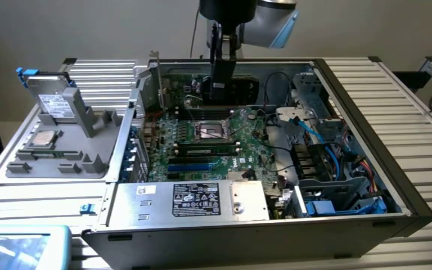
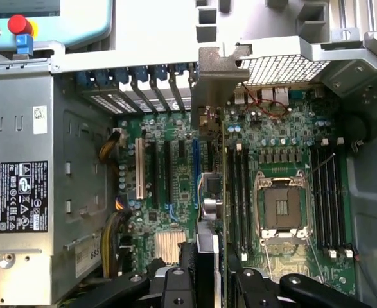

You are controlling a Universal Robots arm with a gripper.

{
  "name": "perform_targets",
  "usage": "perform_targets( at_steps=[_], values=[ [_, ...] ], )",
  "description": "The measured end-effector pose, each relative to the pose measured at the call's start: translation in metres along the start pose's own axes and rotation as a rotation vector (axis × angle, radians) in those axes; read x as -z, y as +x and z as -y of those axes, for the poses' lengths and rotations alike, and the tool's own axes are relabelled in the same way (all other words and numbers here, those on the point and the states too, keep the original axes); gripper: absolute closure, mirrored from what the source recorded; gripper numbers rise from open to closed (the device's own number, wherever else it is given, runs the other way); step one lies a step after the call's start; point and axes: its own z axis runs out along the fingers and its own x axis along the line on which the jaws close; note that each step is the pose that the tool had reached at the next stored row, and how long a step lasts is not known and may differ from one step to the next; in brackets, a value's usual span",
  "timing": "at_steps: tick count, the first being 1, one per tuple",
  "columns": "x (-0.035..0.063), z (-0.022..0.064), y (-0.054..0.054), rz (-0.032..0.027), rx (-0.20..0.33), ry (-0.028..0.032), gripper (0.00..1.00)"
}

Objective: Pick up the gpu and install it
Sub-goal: 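Insert the gpu into the slot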

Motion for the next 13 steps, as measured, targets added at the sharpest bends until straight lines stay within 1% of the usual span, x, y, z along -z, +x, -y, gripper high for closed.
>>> perform_targets(
  at_steps=[1, 2, 9, 10, 12, 13],
  values=[
    [-0.0015, -0.0019, 0.0, 0.0001, 0.0, 0.0031, 0.71],
    [-0.0027, -0.0035, 0.0, 0.0002, 0.001, 0.0044, 0.71],
    [-0.0064, -0.0148, 0.0, -0.0001, 0.006, 0.005, 0.71],
    [-0.0077, -0.0168, 0.0, 0.0, 0.006, 0.006, 0.71],
    [-0.0102, -0.02, 0.0, 0.0001, 0.007, 0.0116, 0.71],
    [-0.0116, -0.021, 0.0, 0.0002, 0.008, 0.0134, 0.71]
  ],
)
